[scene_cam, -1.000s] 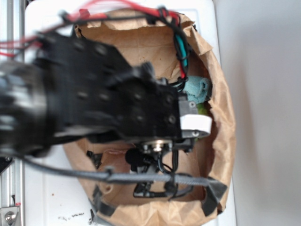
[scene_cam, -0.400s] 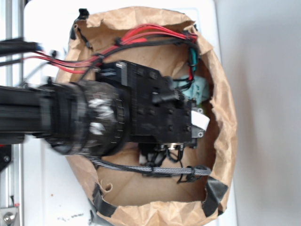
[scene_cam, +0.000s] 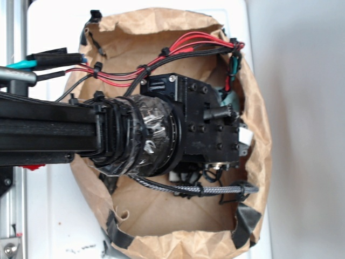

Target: Grab the green sponge.

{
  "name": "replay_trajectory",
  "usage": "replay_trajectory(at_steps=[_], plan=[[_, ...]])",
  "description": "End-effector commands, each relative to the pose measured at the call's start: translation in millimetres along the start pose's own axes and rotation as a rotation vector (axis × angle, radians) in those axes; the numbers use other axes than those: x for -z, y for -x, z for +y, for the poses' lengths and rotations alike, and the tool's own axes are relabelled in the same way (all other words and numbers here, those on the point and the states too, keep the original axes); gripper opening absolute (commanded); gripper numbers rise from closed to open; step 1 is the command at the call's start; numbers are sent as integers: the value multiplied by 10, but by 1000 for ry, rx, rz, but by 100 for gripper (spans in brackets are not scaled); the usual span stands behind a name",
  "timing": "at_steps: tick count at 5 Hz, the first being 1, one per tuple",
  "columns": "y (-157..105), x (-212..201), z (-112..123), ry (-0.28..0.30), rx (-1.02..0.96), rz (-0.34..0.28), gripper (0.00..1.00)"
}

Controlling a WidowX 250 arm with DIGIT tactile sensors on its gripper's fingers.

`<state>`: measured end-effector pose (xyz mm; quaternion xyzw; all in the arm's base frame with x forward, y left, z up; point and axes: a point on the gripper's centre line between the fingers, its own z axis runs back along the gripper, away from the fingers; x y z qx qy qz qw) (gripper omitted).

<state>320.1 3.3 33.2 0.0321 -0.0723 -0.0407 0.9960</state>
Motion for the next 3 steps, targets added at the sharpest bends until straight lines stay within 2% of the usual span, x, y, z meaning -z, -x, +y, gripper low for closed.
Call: replay_trajectory(at_steps=[1, 3], plan=[[-122, -312, 80, 19, 10, -77, 0], [-58, -625, 79, 64, 8, -108, 0]])
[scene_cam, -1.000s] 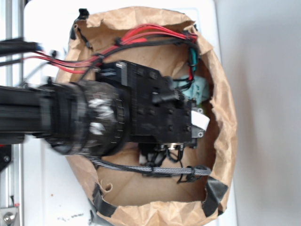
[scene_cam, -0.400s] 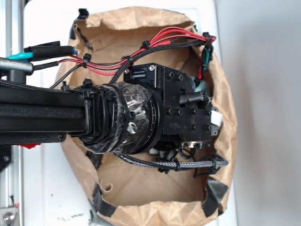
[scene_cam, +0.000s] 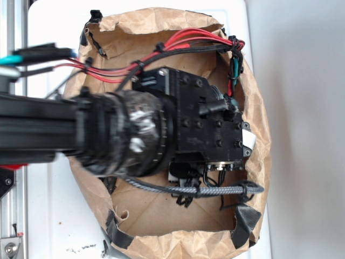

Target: Grab the green sponge.

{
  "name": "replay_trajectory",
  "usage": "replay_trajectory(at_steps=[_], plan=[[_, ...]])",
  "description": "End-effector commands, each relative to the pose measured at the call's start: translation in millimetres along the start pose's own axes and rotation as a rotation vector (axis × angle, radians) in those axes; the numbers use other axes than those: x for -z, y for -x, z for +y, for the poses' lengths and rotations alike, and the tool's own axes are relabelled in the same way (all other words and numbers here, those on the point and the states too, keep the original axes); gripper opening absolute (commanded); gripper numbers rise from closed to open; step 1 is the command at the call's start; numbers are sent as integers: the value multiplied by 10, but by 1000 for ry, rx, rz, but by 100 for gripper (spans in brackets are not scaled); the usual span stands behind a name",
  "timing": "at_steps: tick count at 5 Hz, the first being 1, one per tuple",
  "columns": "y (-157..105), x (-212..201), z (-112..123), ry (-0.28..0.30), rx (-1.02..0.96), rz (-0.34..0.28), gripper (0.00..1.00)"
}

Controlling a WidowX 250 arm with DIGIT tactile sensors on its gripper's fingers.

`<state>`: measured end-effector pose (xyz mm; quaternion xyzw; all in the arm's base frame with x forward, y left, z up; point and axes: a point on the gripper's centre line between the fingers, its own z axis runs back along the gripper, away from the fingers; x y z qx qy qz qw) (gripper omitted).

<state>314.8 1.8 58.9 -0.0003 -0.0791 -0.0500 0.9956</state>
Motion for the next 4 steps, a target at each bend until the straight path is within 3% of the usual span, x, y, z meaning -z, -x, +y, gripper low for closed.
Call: replay_trajectory(at_steps=[1, 2, 4], plan=[[-45, -609, 25, 39, -9, -121, 0], [-61, -822, 28, 77, -23, -154, 0], [-147, -965, 23, 66, -84, -162, 0]])
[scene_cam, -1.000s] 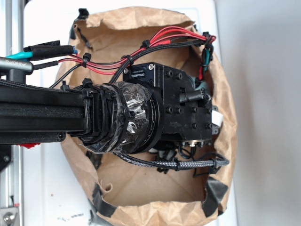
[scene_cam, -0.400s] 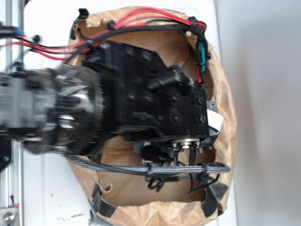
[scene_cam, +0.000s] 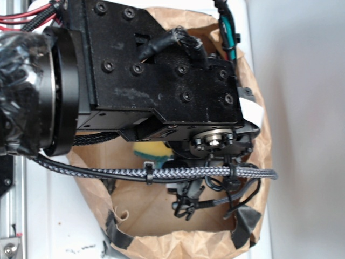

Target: Grab the green sponge.

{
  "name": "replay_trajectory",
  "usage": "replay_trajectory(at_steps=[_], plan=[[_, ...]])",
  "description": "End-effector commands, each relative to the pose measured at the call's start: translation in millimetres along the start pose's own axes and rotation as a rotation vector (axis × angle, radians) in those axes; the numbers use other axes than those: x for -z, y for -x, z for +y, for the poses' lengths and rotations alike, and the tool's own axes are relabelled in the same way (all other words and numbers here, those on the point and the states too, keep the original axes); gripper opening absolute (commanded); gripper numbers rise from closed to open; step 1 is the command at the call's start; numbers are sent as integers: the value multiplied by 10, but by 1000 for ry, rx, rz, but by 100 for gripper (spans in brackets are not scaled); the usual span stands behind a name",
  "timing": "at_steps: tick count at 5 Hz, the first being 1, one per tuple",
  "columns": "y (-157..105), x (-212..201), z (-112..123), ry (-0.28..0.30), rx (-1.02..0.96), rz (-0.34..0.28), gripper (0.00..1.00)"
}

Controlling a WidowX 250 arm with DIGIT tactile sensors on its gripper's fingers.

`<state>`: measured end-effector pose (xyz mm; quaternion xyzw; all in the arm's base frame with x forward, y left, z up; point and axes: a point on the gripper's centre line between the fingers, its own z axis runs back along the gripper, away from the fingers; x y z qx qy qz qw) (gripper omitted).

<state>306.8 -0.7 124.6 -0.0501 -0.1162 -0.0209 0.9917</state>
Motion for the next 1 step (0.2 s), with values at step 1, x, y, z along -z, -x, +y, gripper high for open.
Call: replay_trajectory(at_steps=[1], plan=[[-120, -319, -10, -49, 25, -85, 0]])
